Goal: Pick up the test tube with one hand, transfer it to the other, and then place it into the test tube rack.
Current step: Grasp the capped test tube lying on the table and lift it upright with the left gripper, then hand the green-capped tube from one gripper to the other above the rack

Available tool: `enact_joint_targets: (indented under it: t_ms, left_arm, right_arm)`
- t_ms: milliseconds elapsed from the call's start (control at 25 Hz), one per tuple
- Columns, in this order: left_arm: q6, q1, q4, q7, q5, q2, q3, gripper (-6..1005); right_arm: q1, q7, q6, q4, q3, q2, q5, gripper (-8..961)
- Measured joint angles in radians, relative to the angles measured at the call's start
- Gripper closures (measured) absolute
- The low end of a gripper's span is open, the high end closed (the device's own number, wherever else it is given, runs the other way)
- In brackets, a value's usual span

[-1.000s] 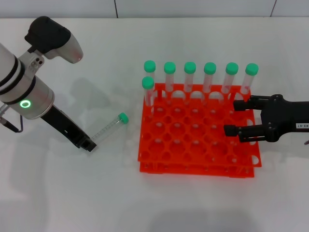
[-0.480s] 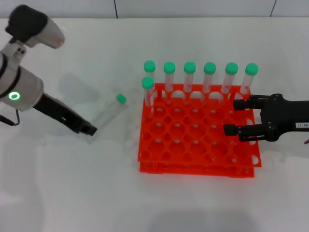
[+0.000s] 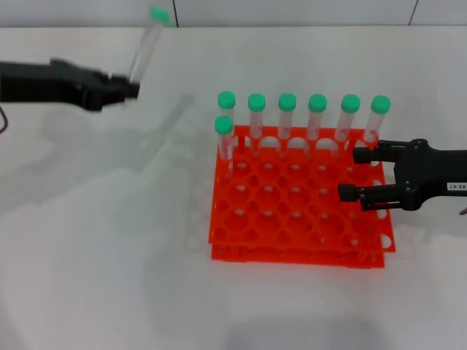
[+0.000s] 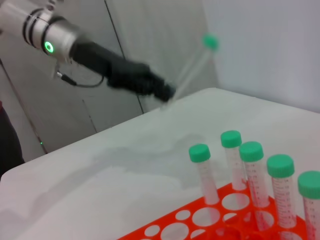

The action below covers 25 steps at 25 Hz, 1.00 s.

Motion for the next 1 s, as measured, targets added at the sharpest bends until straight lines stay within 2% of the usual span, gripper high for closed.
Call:
enact_joint_targets:
  t_ms: [80,120,240,480,640,800,1000]
  left_arm:
    - [-0.003,0.009,0.003,0.012,-0.031,0.000,0.000,810]
    - [-0.021,0.046,-0.005,0.094,-0.201,-0.003,-0.002,811]
    - [-0.026,0.059,-0.027,0.166,-0.301,-0.009,-0.001,811]
    - [-0.010,0.046,-0.165,0.336,-0.514,-0.012,0.007,811]
    - [0.033,0.020,-0.246,0.414,-0.563,-0.012,0.010,812]
    - [0.058,-0.036,-0.346,0.480,-0.561,-0.010,0.020,812]
    - [0.028,-0.107,-0.407,0.493,-0.516,-0.008,0.086,813]
  right_arm:
    - [0.000,0.000,0.000,0.000,0.000,0.000,0.001,127]
    - [0.000,0.000,0.000,-0.001,0.000,0.000,0.001,127]
    - [0.000,0.000,0.001,-0.001,0.000,0.000,0.002,127]
    - [0.001,0.000,-0.005,-0.001,0.011,-0.001,0.012,127]
    - [0.001,0.000,-0.007,-0.002,0.014,-0.001,0.013,127]
    - [0.003,-0.004,-0.005,-0.002,0.015,-0.002,0.013,127]
    - [0.006,-0.014,-0.006,-0.001,0.015,-0.003,0.013,127]
